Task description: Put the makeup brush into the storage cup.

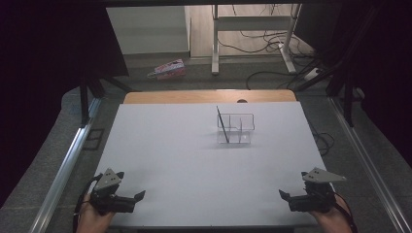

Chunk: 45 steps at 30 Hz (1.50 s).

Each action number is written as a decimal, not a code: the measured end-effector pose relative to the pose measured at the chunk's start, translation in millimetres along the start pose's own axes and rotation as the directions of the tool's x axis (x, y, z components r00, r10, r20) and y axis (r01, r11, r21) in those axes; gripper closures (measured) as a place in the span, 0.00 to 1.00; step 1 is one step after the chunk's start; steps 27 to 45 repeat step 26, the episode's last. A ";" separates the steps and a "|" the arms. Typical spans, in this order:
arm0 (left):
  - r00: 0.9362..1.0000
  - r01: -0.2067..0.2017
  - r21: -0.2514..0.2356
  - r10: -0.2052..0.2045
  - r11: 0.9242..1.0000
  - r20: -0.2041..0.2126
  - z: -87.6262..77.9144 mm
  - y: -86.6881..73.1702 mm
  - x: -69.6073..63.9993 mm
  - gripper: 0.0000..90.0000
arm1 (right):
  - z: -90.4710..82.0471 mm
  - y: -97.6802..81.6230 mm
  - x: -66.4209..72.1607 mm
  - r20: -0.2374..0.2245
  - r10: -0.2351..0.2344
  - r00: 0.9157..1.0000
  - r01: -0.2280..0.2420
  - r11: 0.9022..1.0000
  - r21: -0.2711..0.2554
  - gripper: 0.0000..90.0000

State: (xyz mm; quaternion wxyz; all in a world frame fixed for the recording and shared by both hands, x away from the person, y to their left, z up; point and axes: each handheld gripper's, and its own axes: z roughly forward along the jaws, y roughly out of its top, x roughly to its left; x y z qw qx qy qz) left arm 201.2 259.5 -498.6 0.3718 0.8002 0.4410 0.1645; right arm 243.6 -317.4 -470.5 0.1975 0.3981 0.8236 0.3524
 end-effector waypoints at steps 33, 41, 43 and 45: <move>1.000 -0.013 0.008 0.013 1.000 0.004 2.4 1.6 -0.9 0.00 | -4.1 -18.5 -10.0 0.056 0.027 0.998 -0.030 0.998 0.054 0.00; 1.000 -0.013 0.008 0.013 1.000 0.004 2.4 1.6 -0.9 0.00 | -4.1 -18.5 -10.0 0.056 0.027 0.998 -0.030 0.998 0.054 0.00; 1.000 -0.013 0.008 0.013 1.000 0.004 2.4 1.6 -0.9 0.00 | -4.1 -18.5 -10.0 0.056 0.027 0.998 -0.030 0.998 0.054 0.00; 1.000 -0.013 0.008 0.013 1.000 0.004 2.4 1.6 -0.9 0.00 | -4.1 -18.5 -10.0 0.056 0.027 0.998 -0.030 0.998 0.054 0.00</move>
